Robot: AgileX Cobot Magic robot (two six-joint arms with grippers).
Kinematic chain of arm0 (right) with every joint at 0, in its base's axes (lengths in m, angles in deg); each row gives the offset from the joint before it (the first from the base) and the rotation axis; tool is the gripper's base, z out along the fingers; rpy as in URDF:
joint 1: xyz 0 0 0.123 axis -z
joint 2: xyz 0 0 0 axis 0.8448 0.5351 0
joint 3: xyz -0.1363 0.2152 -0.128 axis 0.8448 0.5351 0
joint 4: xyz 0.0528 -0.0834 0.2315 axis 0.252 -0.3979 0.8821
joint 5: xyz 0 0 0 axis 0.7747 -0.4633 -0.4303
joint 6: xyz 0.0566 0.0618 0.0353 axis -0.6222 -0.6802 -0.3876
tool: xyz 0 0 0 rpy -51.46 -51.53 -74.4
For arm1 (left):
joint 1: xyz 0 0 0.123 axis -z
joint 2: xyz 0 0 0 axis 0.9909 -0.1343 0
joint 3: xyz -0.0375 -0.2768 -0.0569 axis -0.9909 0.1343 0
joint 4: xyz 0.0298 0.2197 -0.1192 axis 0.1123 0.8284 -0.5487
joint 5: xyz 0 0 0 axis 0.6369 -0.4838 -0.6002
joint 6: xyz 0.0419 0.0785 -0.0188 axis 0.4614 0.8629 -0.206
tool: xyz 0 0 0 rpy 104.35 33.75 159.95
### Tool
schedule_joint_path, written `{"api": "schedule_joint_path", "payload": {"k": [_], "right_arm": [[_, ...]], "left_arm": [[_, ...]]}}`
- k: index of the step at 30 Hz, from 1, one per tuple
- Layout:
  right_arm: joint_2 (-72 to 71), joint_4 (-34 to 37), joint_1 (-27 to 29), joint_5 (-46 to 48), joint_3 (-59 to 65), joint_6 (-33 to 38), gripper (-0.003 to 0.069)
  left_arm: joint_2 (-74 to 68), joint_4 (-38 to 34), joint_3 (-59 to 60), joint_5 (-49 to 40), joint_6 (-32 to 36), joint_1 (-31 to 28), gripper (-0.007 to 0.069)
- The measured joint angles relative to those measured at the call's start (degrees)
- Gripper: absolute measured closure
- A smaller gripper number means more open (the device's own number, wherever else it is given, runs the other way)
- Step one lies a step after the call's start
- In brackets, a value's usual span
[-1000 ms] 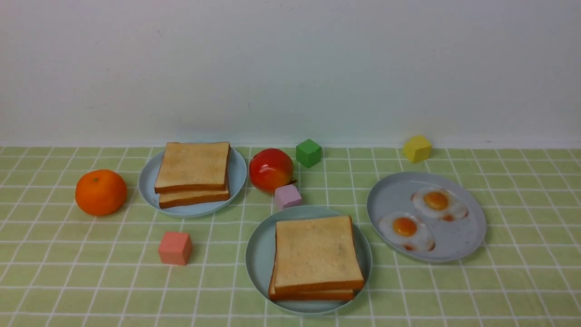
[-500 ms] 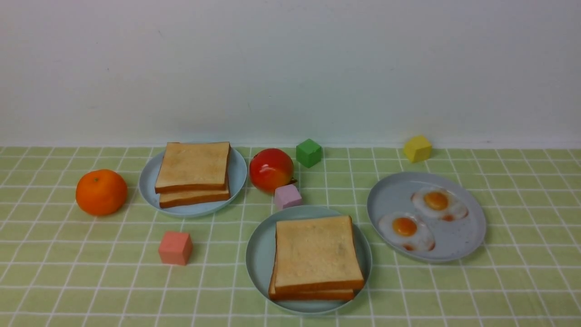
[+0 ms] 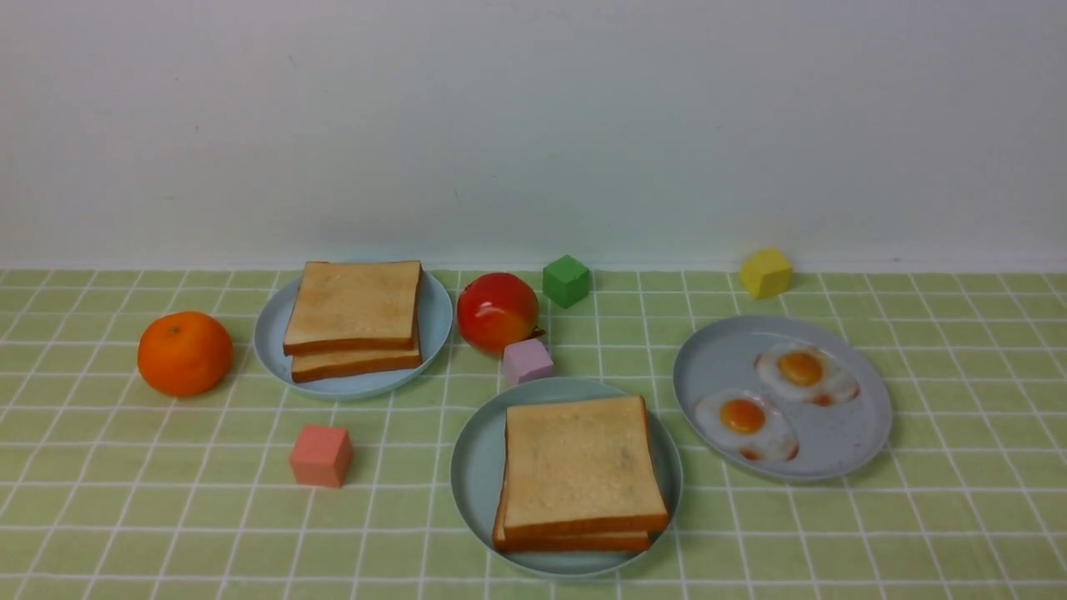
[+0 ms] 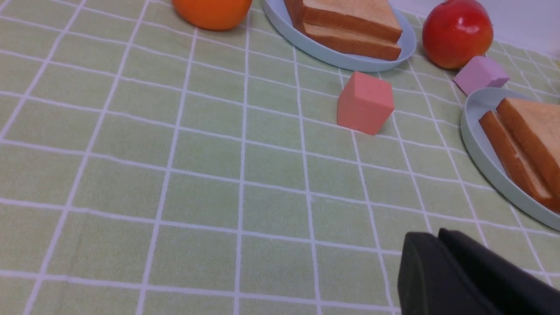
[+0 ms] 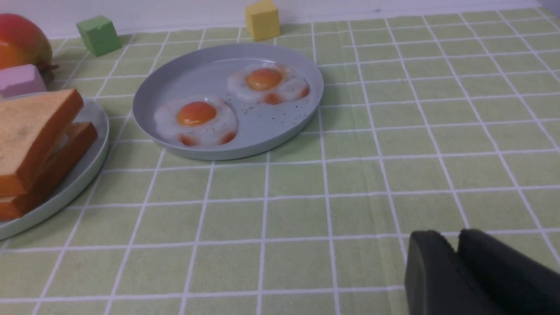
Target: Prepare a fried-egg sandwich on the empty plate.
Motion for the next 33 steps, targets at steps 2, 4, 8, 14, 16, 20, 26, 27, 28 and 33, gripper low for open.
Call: {"api": "schedule_joint_path", "payload": {"k": [2,4,8,14,16,20,26,27,28,33], "right_arm": [[0.0,0.0,0.0,0.0,0.0,0.0,0.0543],[0.0,0.0,0.0,0.0,0.0,0.0,0.054],[0.0,0.0,0.0,0.0,0.0,0.0,0.0537],[0.0,0.0,0.0,0.0,0.0,0.0,0.0527],[0.0,0.0,0.0,0.0,0.0,0.0,0.0525],[0.0,0.0,0.0,0.0,0.0,0.0,0.052],[0.0,0.0,0.0,0.0,0.0,0.31,0.0511],[0.0,0.0,0.0,0.0,0.0,0.31,0.0511],[0.0,0.0,0.0,0.0,0.0,0.31,0.0508],[0.0,0.0,0.0,0.0,0.0,0.31,0.0503]], "left_arm": [[0.0,0.0,0.0,0.0,0.0,0.0,0.0582],[0.0,0.0,0.0,0.0,0.0,0.0,0.0578],[0.0,0.0,0.0,0.0,0.0,0.0,0.0574],[0.0,0.0,0.0,0.0,0.0,0.0,0.0567],[0.0,0.0,0.0,0.0,0.0,0.0,0.0567],[0.0,0.0,0.0,0.0,0.0,0.0,0.0566],[0.0,0.0,0.0,0.0,0.0,0.0,0.0557],[0.0,0.0,0.0,0.0,0.0,0.0,0.0557],[0.0,0.0,0.0,0.0,0.0,0.0,0.0554],[0.0,0.0,0.0,0.0,0.0,0.0,0.0552]]}}
